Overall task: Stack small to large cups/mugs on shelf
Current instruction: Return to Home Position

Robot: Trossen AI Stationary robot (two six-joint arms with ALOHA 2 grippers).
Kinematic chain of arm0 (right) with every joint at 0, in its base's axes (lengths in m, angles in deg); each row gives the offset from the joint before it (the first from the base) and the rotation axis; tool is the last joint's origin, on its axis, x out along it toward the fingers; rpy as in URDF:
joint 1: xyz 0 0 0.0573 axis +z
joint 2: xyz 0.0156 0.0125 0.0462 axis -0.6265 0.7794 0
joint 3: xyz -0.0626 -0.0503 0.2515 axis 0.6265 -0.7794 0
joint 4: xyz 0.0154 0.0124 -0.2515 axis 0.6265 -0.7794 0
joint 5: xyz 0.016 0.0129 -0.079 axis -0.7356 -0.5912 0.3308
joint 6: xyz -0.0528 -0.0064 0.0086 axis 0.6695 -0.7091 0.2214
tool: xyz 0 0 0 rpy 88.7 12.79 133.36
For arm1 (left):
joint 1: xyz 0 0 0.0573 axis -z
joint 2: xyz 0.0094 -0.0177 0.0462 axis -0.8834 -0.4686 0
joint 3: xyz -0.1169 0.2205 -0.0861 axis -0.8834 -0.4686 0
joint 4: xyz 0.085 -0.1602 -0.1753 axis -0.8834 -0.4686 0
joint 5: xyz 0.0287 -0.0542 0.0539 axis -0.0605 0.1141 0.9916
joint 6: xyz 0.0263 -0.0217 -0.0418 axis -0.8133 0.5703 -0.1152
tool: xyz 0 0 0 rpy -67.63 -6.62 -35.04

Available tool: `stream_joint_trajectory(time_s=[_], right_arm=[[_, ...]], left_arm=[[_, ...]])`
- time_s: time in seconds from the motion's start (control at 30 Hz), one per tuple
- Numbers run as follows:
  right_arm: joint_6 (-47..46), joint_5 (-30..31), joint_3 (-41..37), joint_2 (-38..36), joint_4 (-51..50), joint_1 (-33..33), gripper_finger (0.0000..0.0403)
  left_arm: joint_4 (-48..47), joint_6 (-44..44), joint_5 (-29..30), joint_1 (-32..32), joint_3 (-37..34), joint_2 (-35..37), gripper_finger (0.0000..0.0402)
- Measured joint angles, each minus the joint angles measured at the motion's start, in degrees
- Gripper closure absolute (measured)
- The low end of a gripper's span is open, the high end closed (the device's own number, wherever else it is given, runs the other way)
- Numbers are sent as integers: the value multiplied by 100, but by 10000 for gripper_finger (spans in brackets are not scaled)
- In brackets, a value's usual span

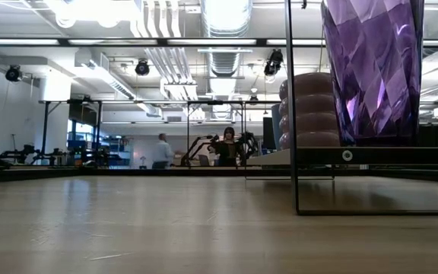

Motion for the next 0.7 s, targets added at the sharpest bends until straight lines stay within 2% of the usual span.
stream_joint_trajectory(time_s=[0.1,0.2,0.3,0.47,0.57,0.7], right_arm=[[5,184,-189,106,-108,-184,327],[62,306,-207,46,-377,-516,331],[15,536,-270,-179,-527,-963,333],[-6,301,-436,-675,-531,-1572,328],[-246,285,-737,-1020,-532,-1741,326],[-897,28,-1433,-1616,-557,-1758,328]], left_arm=[[830,4,-2,0,-707,247,322],[1241,152,-3,-6,-1238,460,322],[1152,451,-3,-9,-1548,704,322],[1155,266,37,-17,-1885,1130,322],[1070,92,146,-21,-2104,1351,322],[1113,430,170,-20,-2571,1730,322]])
